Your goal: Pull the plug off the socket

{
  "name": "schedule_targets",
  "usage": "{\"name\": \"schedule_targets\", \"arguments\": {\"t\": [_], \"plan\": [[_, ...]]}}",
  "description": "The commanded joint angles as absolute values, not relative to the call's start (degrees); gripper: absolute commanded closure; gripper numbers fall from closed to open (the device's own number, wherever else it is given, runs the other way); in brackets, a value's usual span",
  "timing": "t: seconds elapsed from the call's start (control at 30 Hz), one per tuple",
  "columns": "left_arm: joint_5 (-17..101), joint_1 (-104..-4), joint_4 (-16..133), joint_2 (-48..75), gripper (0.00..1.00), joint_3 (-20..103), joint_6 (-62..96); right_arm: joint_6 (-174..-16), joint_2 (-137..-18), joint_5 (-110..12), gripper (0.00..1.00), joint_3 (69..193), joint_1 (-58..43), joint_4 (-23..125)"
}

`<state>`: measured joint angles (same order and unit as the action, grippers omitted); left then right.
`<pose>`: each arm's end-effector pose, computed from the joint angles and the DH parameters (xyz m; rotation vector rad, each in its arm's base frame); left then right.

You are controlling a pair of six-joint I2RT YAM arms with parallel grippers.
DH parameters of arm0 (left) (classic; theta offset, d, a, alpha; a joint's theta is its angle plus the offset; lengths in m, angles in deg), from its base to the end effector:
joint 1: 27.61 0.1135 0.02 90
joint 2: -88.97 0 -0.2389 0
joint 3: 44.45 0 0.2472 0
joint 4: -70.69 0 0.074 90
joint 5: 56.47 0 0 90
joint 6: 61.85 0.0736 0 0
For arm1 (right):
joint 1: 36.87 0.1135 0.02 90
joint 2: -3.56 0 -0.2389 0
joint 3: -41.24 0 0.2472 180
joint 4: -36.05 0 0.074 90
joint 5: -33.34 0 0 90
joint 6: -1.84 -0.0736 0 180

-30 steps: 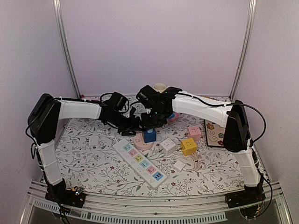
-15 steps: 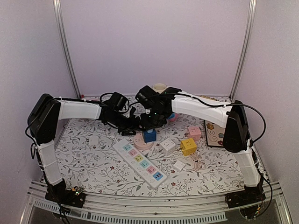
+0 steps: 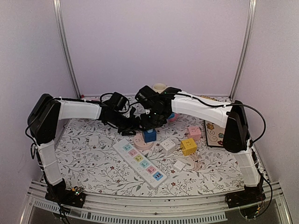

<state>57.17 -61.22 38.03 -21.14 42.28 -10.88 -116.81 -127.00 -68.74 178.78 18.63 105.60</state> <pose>0.3235 -0.2504 0.1224 0.0454 2.7497 -0.9591 0.2891 0.3934 0.1955 -0.5465 2.5829 0.2243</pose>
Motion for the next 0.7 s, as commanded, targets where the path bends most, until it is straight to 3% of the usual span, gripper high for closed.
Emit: {"name": "schedule_targets", "arguments": {"t": [0.0, 0.33, 0.67], "plan": [[46.5, -61.3, 27.8, -26.0, 0.32, 38.8, -10.4, -114.4, -121.9, -69.1, 0.89, 185.4, 20.6, 102.3], [46.4, -61.3, 27.5, -25.9, 0.32, 39.2, -10.4, -115.3, -120.9, -68.9, 0.90, 185.4, 18.5, 104.4], [45.7, -62.3, 23.4, -24.3, 0.32, 46.8, -7.6, -118.9, -107.1, -55.8, 0.90, 158.1, 5.5, 90.9]]}}
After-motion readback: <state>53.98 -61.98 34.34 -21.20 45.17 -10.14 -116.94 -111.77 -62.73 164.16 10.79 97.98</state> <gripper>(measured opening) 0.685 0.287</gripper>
